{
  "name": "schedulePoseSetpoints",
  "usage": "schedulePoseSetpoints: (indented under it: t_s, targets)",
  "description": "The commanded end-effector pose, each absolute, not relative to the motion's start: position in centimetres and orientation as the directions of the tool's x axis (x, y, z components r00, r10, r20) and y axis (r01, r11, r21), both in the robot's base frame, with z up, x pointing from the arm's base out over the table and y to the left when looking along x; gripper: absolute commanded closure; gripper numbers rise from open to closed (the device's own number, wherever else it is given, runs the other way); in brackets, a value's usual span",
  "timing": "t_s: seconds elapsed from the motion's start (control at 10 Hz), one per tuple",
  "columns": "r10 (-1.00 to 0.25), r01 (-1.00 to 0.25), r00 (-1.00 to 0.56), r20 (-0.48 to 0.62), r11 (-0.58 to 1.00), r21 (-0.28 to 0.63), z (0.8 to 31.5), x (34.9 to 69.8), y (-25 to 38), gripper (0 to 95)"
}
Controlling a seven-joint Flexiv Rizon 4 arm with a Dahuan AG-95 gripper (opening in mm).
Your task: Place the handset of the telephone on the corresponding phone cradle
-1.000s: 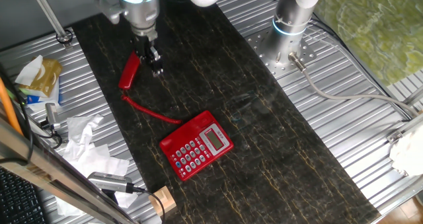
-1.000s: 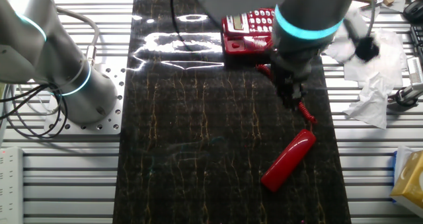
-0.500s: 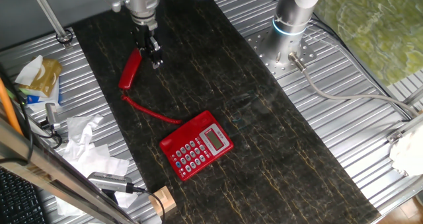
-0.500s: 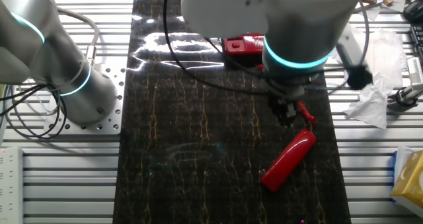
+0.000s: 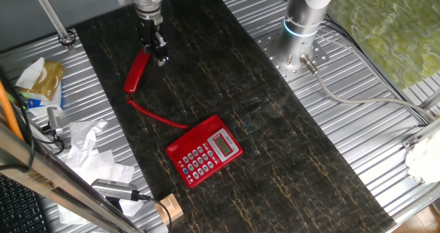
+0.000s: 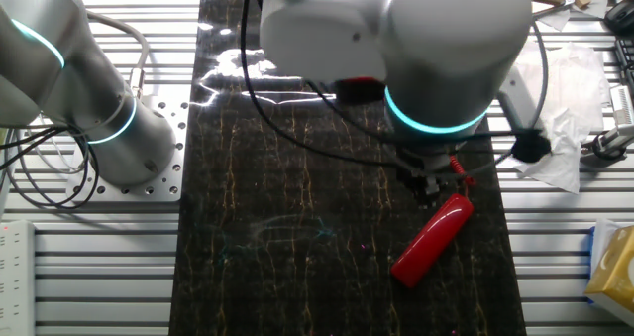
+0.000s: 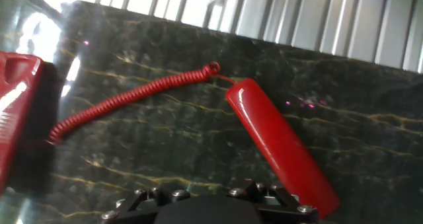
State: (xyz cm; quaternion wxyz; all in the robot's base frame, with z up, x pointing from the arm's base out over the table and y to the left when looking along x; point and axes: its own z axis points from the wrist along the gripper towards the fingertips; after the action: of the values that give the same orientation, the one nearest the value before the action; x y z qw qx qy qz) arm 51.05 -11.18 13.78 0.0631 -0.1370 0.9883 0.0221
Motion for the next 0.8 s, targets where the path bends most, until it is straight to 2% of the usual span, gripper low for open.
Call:
schedulePoseSetpoints:
  t_s: [0.1, 0.8]
  targets:
    - [-0.272, -0.278, -0.953, -0.132, 0.96, 0.026, 13.76, 51.0, -11.52, 38.0]
    - [-0.285, -0.291, -0.95, -0.129, 0.956, 0.028, 13.24, 50.74, -11.98, 38.0]
